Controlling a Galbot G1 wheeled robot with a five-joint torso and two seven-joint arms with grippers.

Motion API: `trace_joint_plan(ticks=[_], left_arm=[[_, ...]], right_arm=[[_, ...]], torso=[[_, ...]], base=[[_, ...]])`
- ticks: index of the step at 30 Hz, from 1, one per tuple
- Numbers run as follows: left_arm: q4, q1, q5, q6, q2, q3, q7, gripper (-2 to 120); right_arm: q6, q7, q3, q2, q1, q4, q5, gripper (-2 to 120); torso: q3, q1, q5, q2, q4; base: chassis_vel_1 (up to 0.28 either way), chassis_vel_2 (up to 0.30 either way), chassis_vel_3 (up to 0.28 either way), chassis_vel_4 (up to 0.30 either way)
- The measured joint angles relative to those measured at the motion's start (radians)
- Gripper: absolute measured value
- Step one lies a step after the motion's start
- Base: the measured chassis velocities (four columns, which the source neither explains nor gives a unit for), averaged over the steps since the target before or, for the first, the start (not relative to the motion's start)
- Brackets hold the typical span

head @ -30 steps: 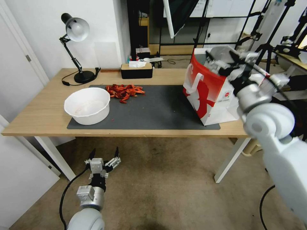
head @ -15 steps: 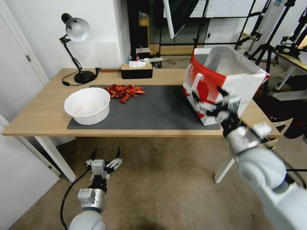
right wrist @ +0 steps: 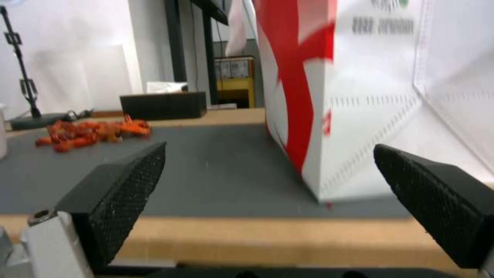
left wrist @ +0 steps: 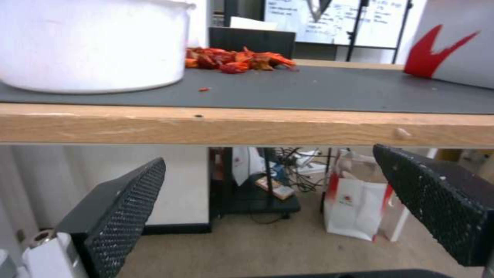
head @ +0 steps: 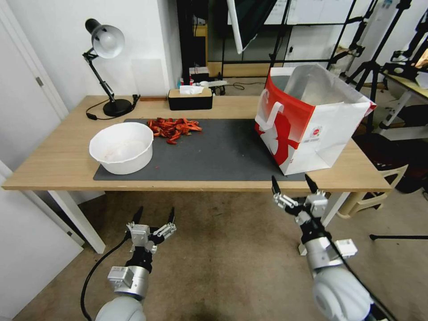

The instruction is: Close the takeout container lid, then place the container into the takeout bag.

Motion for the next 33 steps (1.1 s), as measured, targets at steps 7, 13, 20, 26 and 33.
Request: trace_joint_plan(ticks=[7, 13, 20, 26, 33], left_arm=[[0.023, -0.013, 0.011, -0.010, -0.001, -0.004, 0.028, 100], [0.077, -0.037, 0.057, -0.050, -0.011, -0.005, -0.012, 100], [0.078, -0.037, 0.057, -0.050, -0.011, -0.005, -0.014, 100], [0.078, -0.037, 0.057, -0.050, -0.011, -0.004, -0.014, 100], [0.078, -0.037, 0.057, -0.050, -0.010, -0.004, -0.015, 100]], right_arm=[[0.051, 0.008, -0.017, 0.038, -0.020, -0.057, -0.037, 100], [0.087, 0.009, -0.028, 0.073, -0.036, -0.115, -0.033, 100], [0.087, 0.009, -0.028, 0.072, -0.035, -0.115, -0.031, 100], [0.086, 0.009, -0.028, 0.072, -0.034, -0.115, -0.030, 100], [0.085, 0.008, -0.028, 0.071, -0.033, -0.113, -0.028, 100]], torso=[[0.000, 0.000, 0.0000, 0.000, 0.0000], [0.000, 0.000, -0.0001, 0.000, 0.0000], [0.000, 0.000, 0.0000, 0.000, 0.0000], [0.000, 0.000, 0.0000, 0.000, 0.0000], [0.000, 0.000, 0.0000, 0.000, 0.0000]], base=[[0.000, 0.000, 0.000, 0.000], [0.000, 0.000, 0.000, 0.000], [0.000, 0.000, 0.000, 0.000], [0.000, 0.000, 0.000, 0.000], [0.000, 0.000, 0.000, 0.000]])
